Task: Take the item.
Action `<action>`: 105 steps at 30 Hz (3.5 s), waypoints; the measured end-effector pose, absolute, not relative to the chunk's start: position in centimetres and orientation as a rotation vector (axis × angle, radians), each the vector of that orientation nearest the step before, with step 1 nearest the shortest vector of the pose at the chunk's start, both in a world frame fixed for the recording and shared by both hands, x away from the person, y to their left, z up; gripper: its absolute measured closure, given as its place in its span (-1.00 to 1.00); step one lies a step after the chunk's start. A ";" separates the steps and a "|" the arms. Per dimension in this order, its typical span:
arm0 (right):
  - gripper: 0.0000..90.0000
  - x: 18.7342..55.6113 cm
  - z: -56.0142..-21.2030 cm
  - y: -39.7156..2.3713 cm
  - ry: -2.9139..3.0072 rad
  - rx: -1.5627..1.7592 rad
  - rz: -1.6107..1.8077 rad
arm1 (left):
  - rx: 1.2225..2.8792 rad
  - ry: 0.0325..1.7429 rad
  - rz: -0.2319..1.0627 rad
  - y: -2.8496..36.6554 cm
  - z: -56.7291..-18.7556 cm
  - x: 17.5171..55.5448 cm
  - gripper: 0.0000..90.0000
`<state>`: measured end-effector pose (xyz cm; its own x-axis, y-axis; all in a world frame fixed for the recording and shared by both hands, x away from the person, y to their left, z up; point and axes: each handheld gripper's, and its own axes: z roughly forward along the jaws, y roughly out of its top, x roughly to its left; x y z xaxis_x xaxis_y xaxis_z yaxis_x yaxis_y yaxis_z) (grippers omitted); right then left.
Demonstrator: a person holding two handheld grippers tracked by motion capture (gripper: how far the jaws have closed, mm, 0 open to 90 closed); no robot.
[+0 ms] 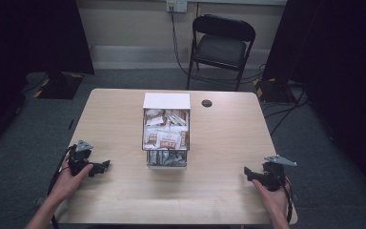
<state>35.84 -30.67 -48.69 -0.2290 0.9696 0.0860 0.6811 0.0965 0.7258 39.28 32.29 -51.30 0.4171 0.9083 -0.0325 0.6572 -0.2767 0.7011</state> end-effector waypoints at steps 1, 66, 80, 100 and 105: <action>-0.60 35.8 -48.6 -30.6 1.966 1.611 0.945 | 2.032 1.321 0.503 32.3 -51.3 39.3 -1.00; -0.10 35.8 -33.6 -17.5 2.156 0.988 1.510 | 2.029 1.326 0.507 32.3 -51.3 39.2 -1.00; -0.08 36.5 -30.2 -15.1 2.139 0.877 1.627 | 2.029 1.326 0.506 32.3 -51.3 39.2 -1.00; 0.15 39.0 -30.2 -11.0 2.296 0.788 1.669 | 2.030 1.326 0.507 32.3 -51.3 39.2 -1.00; 0.28 39.1 -30.8 -10.3 2.335 0.760 1.662 | 2.030 1.326 0.507 32.3 -51.3 39.2 -1.00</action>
